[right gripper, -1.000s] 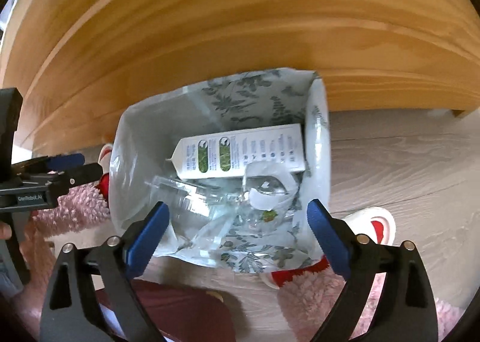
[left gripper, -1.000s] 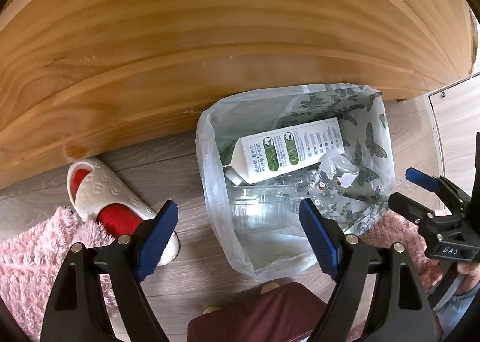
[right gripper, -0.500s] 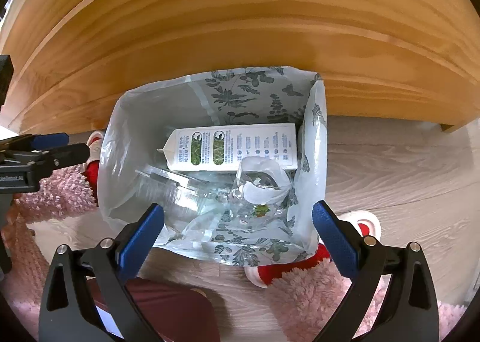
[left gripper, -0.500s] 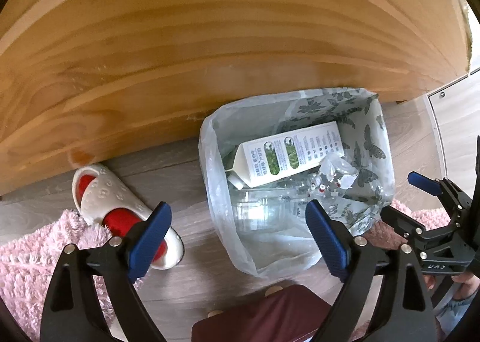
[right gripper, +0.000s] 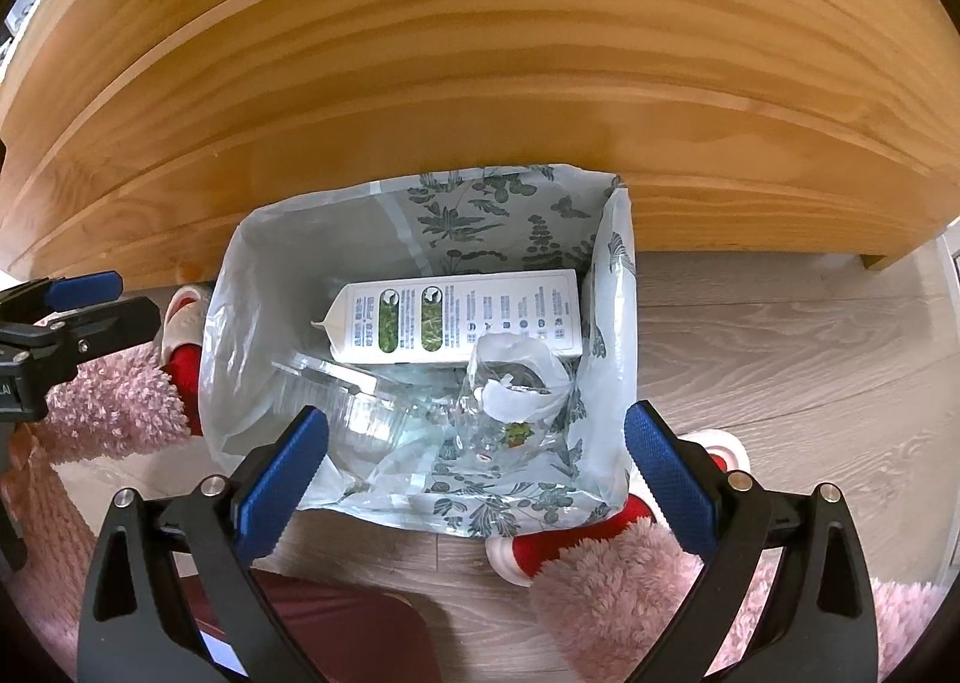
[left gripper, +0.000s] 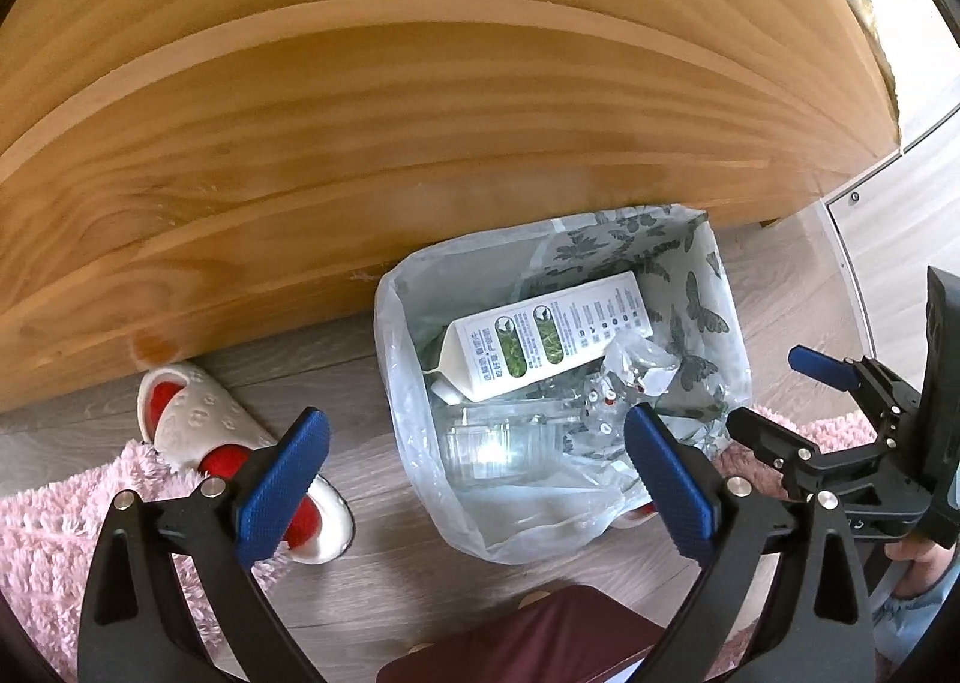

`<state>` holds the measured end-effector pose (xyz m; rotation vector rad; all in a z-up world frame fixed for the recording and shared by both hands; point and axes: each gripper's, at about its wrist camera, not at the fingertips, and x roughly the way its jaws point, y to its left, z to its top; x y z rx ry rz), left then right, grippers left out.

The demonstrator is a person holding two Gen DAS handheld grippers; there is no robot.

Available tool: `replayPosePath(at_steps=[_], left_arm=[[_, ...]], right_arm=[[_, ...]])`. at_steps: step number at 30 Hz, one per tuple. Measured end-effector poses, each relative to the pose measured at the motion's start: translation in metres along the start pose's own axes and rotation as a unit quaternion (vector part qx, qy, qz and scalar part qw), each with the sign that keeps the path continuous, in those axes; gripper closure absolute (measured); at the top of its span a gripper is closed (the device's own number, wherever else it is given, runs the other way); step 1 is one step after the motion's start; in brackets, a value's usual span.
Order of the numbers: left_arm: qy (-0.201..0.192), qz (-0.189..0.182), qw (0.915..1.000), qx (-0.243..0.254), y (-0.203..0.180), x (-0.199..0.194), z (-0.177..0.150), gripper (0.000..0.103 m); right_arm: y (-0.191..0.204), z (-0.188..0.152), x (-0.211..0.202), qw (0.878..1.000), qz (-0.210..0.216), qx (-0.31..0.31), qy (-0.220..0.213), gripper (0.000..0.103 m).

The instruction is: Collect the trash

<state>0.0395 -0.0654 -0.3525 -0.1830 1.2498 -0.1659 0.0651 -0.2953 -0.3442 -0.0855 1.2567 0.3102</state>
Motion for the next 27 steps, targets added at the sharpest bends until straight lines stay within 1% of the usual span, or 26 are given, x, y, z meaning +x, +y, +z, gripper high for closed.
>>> replayPosePath(at_steps=[15,22,27], left_arm=[[-0.032,-0.009,0.9994,-0.002,-0.001,-0.016,0.007,0.008],[-0.060,-0.023,0.9979,-0.011,0.001,-0.035,0.014,0.008],[-0.093,-0.044,0.9944,-0.021,0.003,-0.059,0.021,0.008]], right_arm=[[-0.003,0.005,-0.018,0.999,-0.014,0.010,-0.036,0.008],[-0.002,0.012,-0.038,0.996,-0.029,0.010,-0.081,0.008],[-0.001,0.019,-0.057,0.992,-0.036,0.009,-0.124,0.008]])
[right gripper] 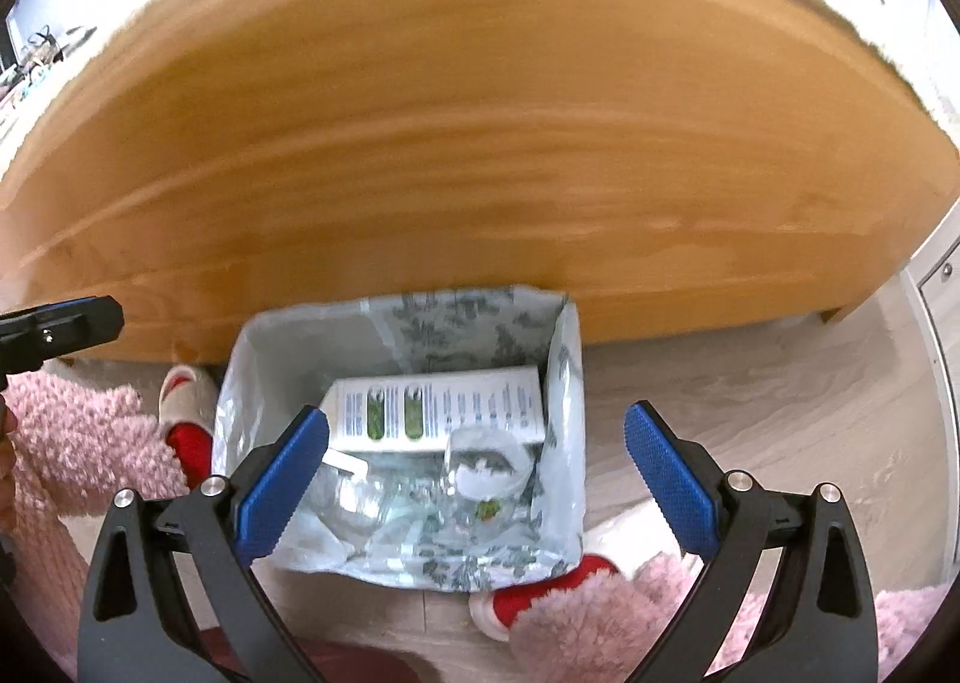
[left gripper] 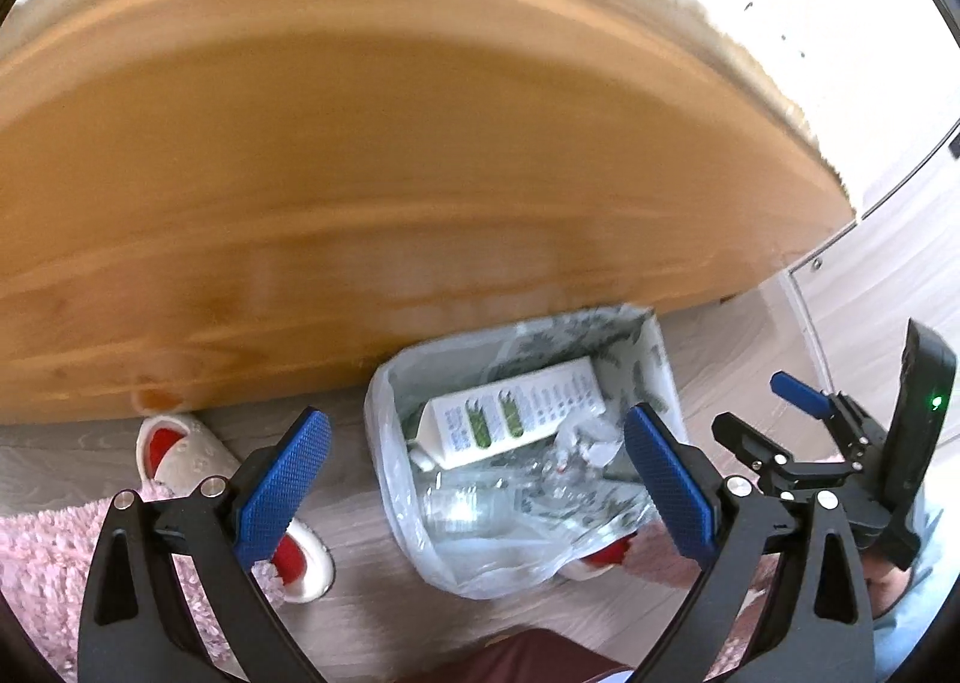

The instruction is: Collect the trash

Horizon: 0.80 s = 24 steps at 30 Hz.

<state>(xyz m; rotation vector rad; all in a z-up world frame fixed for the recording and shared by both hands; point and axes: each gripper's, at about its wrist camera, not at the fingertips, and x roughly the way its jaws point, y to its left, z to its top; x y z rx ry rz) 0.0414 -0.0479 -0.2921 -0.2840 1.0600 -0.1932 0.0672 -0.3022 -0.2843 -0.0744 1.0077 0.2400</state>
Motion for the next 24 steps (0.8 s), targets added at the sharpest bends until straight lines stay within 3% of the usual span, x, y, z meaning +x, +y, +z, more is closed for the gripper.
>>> replayPosePath(at_steps=[13,24], left_arm=[[-0.088,-0.032,0.9955,-0.015,0.007,-0.059,0.026,0.008],[-0.141,-0.029,0.9893,-0.023,0.011,-0.093,0.044,0.008]], right_arm=[[0.012,0.037,-0.048,0.995,0.004,-0.001,-0.099,0.008],[0.029,0.079,-0.089,0.978,0.008,-0.033,-0.207,0.008]])
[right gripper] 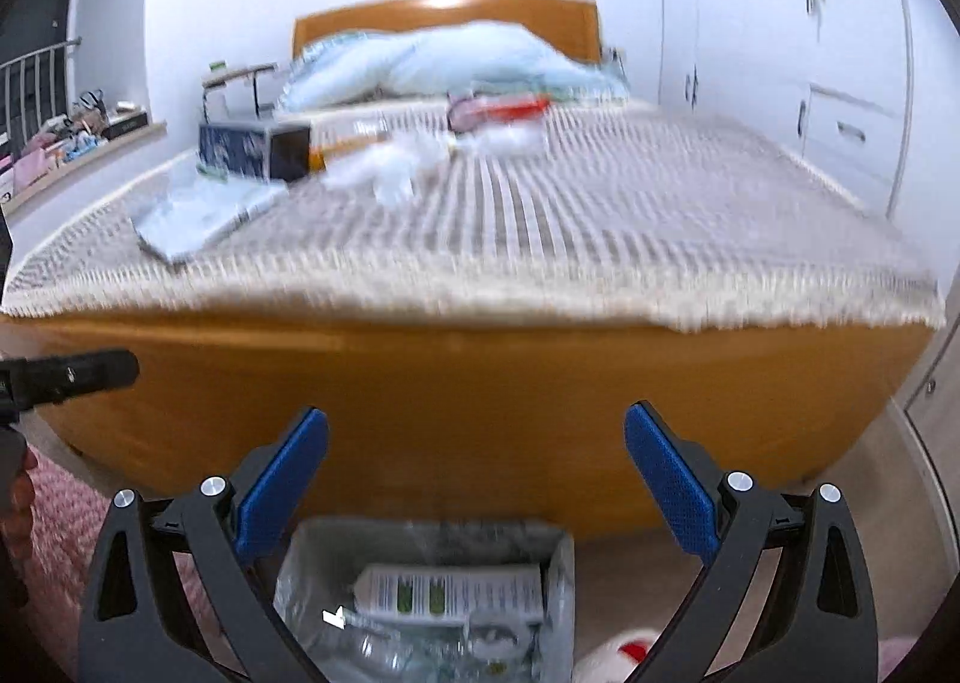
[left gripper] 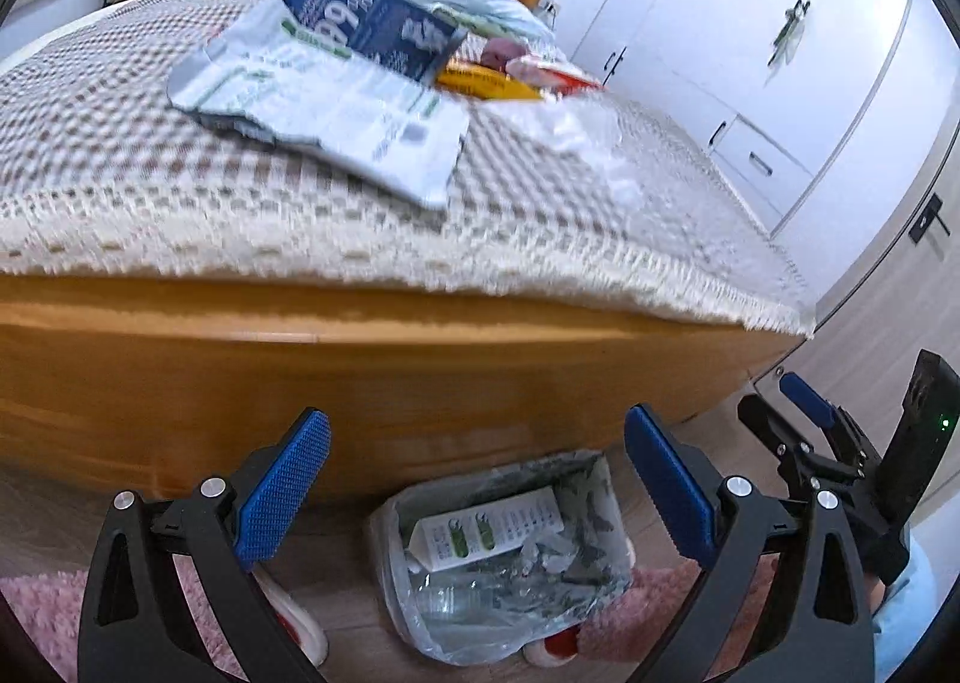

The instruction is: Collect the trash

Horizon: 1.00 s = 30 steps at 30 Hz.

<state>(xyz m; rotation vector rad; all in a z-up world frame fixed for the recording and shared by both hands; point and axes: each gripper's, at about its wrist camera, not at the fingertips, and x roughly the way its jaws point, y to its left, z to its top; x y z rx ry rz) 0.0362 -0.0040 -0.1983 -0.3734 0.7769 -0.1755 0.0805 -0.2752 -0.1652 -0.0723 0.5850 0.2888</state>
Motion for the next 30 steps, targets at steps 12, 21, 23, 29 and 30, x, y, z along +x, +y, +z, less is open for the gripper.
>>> replayPosePath(at_steps=[12,21,23,29,30], left_arm=[[-0.051,-0.039,0.9965,-0.052,0.013,-0.018,0.047,0.008],[-0.069,-0.076,0.9873,-0.121,0.044,-0.010,0.064,0.008],[-0.070,-0.083,0.9848,-0.135,0.048,-0.008,0.067,0.008],[-0.074,-0.101,0.9793,-0.159,0.056,0.000,0.072,0.008],[-0.075,-0.102,0.9790,-0.160,0.057,0.000,0.073,0.008]], right_arm=[[0.051,0.052,0.006,0.987,-0.030,-0.118,-0.100,0.008],[0.053,0.062,0.026,0.977,-0.111,-0.121,-0.134,0.008],[0.052,0.063,0.028,0.970,-0.167,-0.104,-0.141,0.008],[0.049,0.062,0.032,0.969,-0.184,-0.082,-0.145,0.008],[0.047,0.062,0.033,0.970,-0.181,-0.077,-0.142,0.008]])
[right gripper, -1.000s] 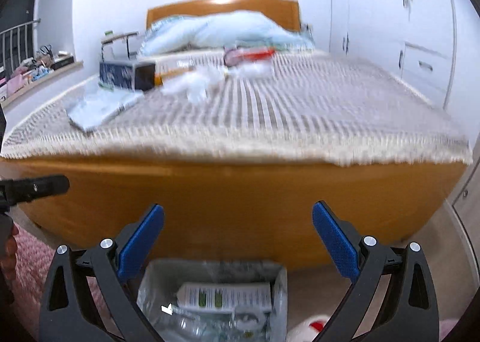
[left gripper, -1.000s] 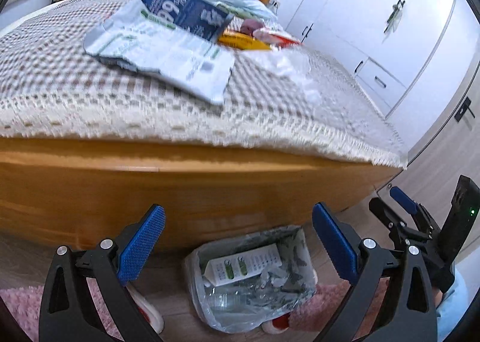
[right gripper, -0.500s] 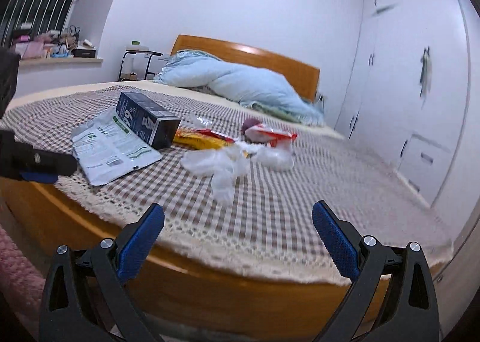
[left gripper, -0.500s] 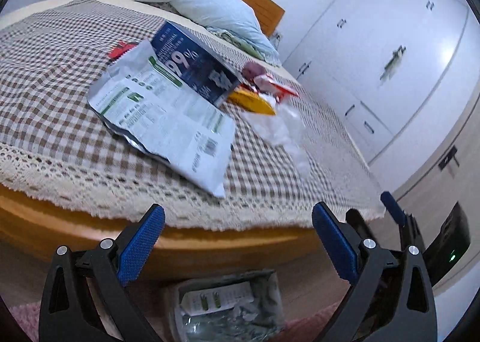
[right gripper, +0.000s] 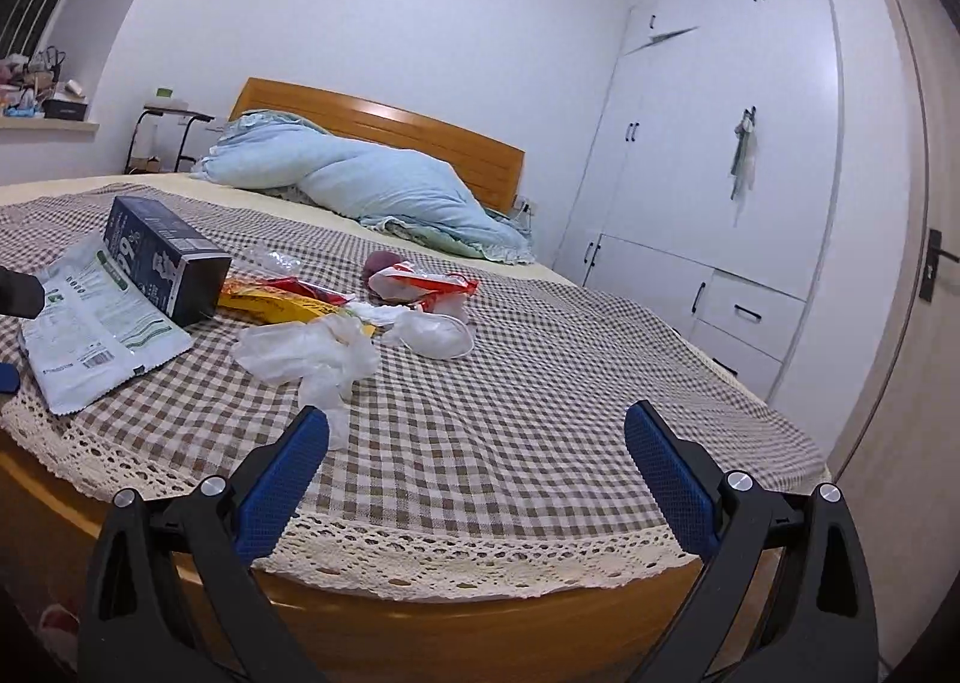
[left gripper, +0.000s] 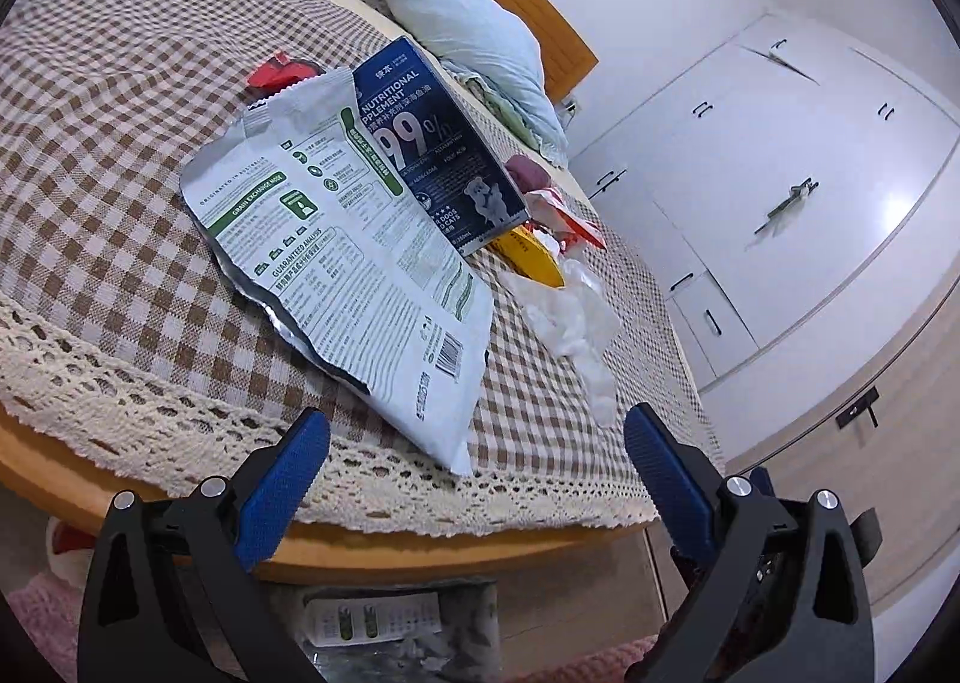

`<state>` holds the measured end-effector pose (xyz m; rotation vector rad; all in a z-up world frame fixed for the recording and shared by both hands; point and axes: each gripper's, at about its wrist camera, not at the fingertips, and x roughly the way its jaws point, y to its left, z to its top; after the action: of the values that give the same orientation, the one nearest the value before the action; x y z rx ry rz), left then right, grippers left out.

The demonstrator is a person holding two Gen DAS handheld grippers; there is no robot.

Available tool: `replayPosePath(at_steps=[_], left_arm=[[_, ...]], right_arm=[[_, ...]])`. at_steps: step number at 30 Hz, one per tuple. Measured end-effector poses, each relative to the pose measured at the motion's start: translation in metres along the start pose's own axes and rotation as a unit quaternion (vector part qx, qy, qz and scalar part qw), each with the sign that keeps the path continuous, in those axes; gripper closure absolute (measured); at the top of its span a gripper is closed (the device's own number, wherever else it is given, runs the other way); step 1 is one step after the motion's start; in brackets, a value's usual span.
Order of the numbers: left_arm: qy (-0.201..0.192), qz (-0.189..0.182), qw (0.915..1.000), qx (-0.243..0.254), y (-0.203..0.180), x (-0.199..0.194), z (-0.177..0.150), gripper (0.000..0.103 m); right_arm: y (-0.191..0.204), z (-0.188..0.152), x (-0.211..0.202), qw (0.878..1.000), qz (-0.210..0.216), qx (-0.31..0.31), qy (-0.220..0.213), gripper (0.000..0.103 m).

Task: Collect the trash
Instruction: 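Reach the left tool toward the foil pouch and blue supplement box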

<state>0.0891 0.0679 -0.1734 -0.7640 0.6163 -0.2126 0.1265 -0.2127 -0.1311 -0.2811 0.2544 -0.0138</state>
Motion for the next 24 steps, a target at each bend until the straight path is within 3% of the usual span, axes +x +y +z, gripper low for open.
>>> replayPosePath(at_steps=[5,9,18,24], left_arm=[[-0.010,-0.010,0.9998,-0.010,0.002,0.003,0.004,0.008],[-0.014,-0.037,0.9977,-0.055,0.016,0.005,0.013,0.008],[-0.025,-0.057,0.9918,-0.112,0.029,0.002,0.021,0.008],[-0.029,-0.063,0.9904,-0.119,0.029,0.000,0.024,0.009]], right_arm=[[-0.001,-0.003,0.010,0.999,0.007,0.028,0.025,0.008],[0.001,-0.005,0.015,0.998,0.013,0.037,0.039,0.008],[0.015,-0.006,0.011,0.999,0.024,0.022,0.034,0.008],[0.022,-0.006,0.009,0.999,0.028,0.012,0.029,0.008]])
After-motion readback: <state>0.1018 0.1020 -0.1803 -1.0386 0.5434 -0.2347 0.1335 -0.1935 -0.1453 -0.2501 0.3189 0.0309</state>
